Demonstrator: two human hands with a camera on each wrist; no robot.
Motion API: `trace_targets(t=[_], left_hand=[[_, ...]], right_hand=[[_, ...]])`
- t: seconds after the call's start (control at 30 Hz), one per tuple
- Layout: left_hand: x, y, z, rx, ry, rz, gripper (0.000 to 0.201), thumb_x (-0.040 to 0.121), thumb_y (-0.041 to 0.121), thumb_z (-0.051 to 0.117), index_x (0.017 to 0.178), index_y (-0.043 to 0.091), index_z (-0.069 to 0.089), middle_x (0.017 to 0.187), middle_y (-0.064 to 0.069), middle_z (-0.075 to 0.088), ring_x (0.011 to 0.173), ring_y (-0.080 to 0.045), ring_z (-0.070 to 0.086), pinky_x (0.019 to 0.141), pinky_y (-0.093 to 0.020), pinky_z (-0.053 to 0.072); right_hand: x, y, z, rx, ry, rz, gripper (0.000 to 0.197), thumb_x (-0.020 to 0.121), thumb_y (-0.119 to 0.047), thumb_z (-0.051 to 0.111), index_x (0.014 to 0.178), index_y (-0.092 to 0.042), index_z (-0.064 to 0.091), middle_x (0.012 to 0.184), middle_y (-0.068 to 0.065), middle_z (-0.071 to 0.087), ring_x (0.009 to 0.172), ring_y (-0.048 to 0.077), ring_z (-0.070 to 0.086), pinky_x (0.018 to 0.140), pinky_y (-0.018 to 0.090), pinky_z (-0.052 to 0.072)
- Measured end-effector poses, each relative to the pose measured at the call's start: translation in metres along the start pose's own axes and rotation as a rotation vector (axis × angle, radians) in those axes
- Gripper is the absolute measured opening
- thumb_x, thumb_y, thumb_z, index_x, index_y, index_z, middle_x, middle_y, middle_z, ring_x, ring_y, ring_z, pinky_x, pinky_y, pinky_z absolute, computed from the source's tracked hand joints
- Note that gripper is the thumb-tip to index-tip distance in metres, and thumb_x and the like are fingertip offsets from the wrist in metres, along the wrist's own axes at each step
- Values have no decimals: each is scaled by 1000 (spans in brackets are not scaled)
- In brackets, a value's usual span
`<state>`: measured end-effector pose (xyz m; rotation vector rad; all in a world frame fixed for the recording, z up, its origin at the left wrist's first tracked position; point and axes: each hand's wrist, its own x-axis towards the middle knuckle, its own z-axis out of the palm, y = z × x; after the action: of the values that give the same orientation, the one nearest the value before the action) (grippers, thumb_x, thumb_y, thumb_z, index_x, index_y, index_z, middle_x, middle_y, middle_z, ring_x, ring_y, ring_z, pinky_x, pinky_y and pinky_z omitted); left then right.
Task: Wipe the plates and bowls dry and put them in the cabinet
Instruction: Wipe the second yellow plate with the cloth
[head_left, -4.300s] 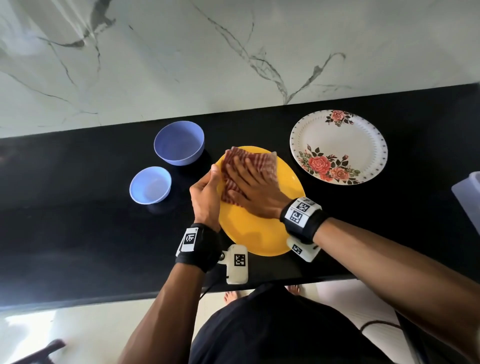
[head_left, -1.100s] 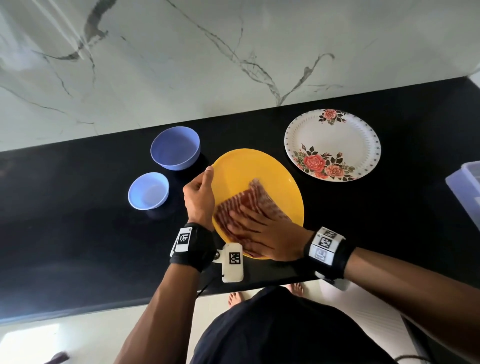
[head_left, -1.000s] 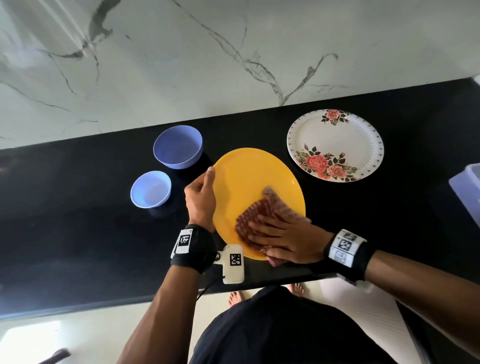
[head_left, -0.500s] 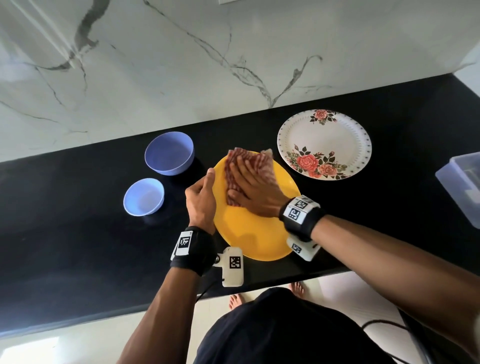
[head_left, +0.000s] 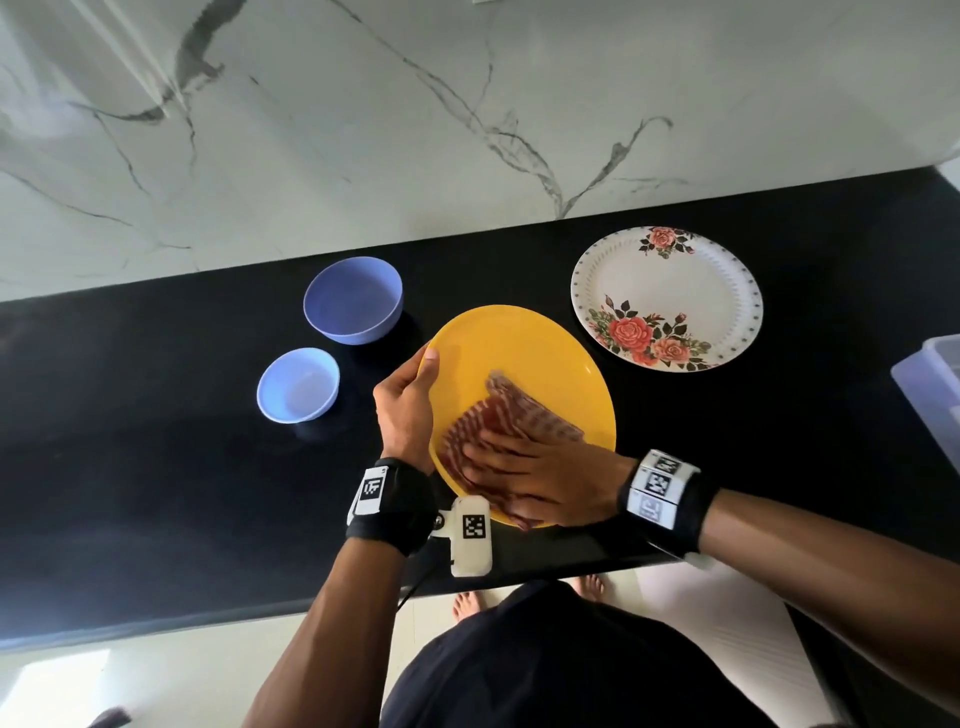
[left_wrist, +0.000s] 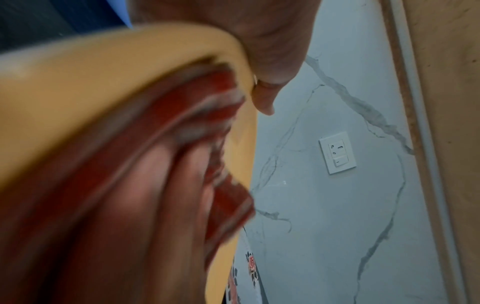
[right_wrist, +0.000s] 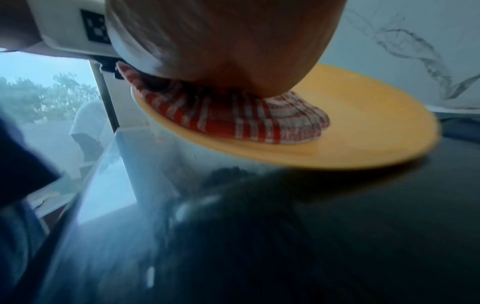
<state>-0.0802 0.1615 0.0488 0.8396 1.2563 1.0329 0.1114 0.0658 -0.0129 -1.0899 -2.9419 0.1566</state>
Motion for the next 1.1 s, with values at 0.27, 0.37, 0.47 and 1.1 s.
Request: trace_targets(t=[0.27, 0.37, 0.47, 1.1], left_hand=[[5, -5, -8, 29, -39, 12, 25, 101, 33, 68, 122, 22, 76, 118, 1, 78, 118, -20, 70, 108, -49, 52], [3, 0, -5, 47, -54, 9, 17, 102, 30, 66, 115, 26, 77, 115, 4, 78, 115, -17, 69, 107, -46, 53], [1, 3, -4, 61, -81, 8, 14, 103, 31, 66, 110, 29, 77, 115, 2, 78, 114, -20, 71, 105, -48, 55], [-5, -7, -20, 177, -102, 97, 28, 99, 24, 71, 126, 26, 76, 112, 0, 80, 109, -26, 74, 102, -54, 56]], right_hand=[[-67, 53, 12, 5, -223, 297, 66, 104, -64, 5, 160, -30, -3, 168, -1, 2, 157, 27, 0, 123, 48, -3], [-62, 75, 7, -3, -241, 489, 80, 92, -76, -9, 157, -30, -16, 167, -1, -20, 153, 23, -24, 124, 48, -12], [-42, 91, -4, 125, -221, 610, 80, 94, -74, 2, 154, -29, -26, 163, -3, -31, 150, 16, -31, 127, 47, -6], [74, 105, -49, 176, 144, 438, 62, 103, -55, 42, 154, -24, 25, 145, 8, 44, 128, 30, 49, 100, 50, 47]])
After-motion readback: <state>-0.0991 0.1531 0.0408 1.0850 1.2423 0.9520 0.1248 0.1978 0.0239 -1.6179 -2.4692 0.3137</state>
